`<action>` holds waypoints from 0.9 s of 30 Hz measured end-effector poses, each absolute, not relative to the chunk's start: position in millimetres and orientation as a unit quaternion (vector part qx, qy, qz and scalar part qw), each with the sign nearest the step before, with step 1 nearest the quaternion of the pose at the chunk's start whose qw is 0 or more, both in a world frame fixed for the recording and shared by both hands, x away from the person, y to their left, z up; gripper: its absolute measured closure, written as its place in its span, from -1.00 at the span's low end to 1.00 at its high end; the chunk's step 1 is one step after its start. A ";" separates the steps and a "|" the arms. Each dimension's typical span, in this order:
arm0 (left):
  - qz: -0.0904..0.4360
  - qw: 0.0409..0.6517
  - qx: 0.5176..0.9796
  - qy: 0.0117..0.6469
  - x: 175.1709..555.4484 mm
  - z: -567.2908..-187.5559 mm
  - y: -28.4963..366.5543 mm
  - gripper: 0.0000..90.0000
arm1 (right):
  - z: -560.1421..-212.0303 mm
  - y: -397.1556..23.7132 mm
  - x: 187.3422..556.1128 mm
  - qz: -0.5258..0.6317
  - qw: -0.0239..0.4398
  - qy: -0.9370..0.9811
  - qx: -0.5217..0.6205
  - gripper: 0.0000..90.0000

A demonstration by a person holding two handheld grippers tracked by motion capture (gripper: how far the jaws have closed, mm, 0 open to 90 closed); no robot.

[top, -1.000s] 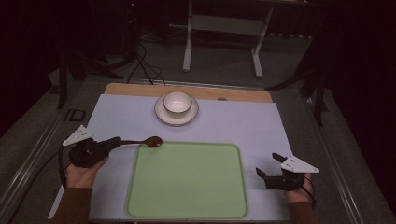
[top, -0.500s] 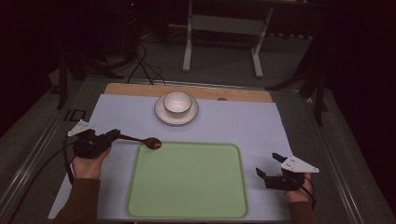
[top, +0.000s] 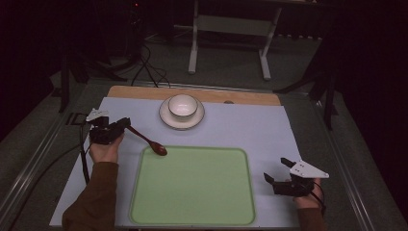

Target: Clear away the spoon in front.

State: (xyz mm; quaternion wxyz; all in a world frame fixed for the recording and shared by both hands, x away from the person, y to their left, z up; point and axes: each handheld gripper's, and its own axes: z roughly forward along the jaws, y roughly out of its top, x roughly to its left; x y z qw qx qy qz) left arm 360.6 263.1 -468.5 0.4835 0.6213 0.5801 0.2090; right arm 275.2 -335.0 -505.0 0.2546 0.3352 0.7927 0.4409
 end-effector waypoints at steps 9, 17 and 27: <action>0.167 0.525 0.625 0.553 348.5 -457.4 261.4 0.84 | -505.4 -334.9 275.4 0.439 0.254 0.794 0.334 -0.74; 0.154 0.530 0.641 0.534 328.4 -445.1 264.0 0.87 | -505.6 -334.6 275.7 0.439 0.253 0.795 0.334 -0.74; 0.194 0.442 0.673 0.561 335.6 -453.6 259.8 0.76 | -506.1 -333.6 276.0 0.437 0.252 0.796 0.334 -0.74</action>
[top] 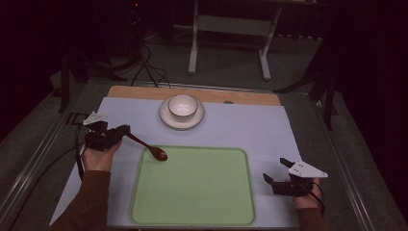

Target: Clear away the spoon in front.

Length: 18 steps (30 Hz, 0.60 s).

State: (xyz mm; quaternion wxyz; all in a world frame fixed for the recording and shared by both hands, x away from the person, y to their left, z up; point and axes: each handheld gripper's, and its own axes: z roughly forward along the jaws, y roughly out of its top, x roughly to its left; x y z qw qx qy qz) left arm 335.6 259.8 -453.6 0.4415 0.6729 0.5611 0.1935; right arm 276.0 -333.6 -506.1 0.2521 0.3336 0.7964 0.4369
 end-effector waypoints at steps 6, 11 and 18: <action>0.181 0.425 0.672 0.579 357.8 -474.9 251.3 0.71 | -506.0 -334.7 276.2 0.438 0.253 0.796 0.334 -0.74; 0.161 0.412 0.695 0.567 367.9 -492.1 236.3 0.77 | -505.8 -335.1 275.9 0.438 0.253 0.795 0.335 -0.74; 0.108 0.458 0.702 0.534 360.0 -503.5 228.3 0.80 | -505.5 -335.5 275.8 0.438 0.252 0.795 0.336 -0.74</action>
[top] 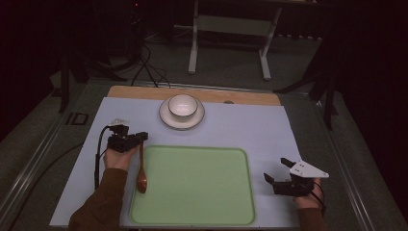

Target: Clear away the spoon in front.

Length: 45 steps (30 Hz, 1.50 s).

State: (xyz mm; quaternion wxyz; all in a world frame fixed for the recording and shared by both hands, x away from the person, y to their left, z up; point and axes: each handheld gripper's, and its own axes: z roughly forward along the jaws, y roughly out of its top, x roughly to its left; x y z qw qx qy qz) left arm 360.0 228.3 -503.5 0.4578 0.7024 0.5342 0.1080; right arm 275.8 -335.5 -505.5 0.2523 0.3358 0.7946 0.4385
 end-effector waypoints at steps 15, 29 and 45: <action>0.078 0.507 0.694 0.505 335.5 -506.1 218.3 0.69 | -505.7 -335.1 276.0 0.438 0.252 0.796 0.333 -0.74; 0.062 0.497 0.708 0.498 332.8 -514.5 208.8 0.69 | -505.9 -334.8 276.0 0.437 0.252 0.797 0.333 -0.74; 0.058 0.481 0.717 0.501 333.1 -523.1 206.5 0.58 | -506.1 -334.6 276.2 0.436 0.251 0.797 0.333 -0.74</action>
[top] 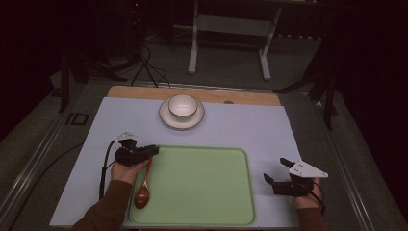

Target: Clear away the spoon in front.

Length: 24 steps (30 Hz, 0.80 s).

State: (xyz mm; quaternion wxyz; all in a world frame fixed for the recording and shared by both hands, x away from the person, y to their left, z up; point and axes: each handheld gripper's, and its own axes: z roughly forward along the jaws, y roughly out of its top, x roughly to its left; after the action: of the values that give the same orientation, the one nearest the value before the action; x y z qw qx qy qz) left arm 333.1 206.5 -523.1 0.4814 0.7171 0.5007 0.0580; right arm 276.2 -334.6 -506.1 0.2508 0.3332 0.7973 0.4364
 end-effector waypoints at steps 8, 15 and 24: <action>0.057 0.470 0.722 0.504 334.8 -527.6 206.5 0.51 | -505.9 -334.5 275.7 0.436 0.252 0.797 0.333 -0.74; 0.058 0.452 0.732 0.507 337.3 -532.6 203.9 0.41 | -506.0 -334.5 275.9 0.435 0.251 0.798 0.333 -0.74; 0.064 0.433 0.738 0.514 338.8 -535.0 200.5 0.19 | -506.1 -334.2 276.0 0.434 0.252 0.798 0.333 -0.74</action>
State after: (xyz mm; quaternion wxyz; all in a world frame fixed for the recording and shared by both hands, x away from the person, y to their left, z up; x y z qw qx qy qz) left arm 338.8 200.5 -535.0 0.4334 0.7377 0.5136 0.0644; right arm 276.0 -334.2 -506.1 0.2521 0.3329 0.7982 0.4342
